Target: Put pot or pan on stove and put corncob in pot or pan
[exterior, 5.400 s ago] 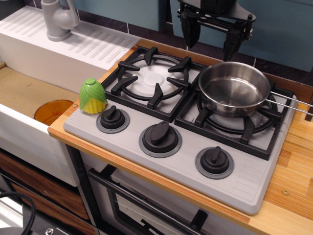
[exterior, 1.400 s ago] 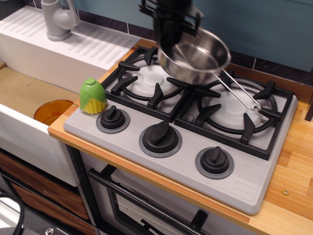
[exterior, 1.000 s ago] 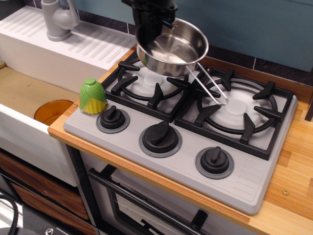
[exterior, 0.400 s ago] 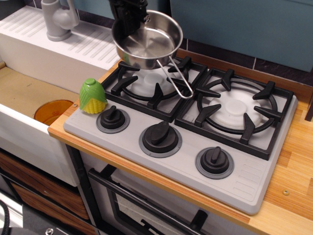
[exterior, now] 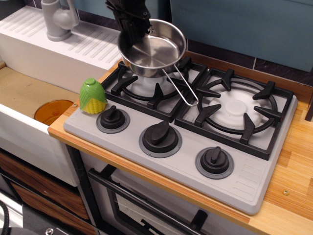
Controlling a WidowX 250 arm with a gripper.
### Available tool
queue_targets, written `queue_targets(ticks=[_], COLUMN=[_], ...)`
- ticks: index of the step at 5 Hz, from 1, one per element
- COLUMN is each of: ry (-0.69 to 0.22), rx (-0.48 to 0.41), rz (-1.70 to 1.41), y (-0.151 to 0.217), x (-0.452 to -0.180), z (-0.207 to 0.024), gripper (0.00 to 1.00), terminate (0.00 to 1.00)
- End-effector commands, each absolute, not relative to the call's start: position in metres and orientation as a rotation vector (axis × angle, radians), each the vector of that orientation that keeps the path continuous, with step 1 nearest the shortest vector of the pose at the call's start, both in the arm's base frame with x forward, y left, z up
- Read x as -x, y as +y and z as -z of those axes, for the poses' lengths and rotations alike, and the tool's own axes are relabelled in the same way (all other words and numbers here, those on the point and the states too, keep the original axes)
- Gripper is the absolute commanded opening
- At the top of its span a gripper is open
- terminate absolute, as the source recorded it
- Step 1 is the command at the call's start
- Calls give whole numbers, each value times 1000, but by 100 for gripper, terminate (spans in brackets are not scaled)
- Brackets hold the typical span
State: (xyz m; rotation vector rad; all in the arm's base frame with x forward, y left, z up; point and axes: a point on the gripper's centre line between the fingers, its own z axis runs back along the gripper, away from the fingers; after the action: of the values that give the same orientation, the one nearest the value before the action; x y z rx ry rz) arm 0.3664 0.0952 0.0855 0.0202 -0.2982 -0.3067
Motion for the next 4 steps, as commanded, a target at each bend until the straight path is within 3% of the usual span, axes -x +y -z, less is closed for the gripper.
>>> queue_targets(ticks=[1, 2, 4], ry=[-347, -352, -341], rx=[-34, -41, -30], rz=[324, 330, 325], y=[93, 92, 86], x=[-374, -373, -368], z=[-100, -101, -104], gripper=[0, 100, 100], terminate=[0, 0, 0])
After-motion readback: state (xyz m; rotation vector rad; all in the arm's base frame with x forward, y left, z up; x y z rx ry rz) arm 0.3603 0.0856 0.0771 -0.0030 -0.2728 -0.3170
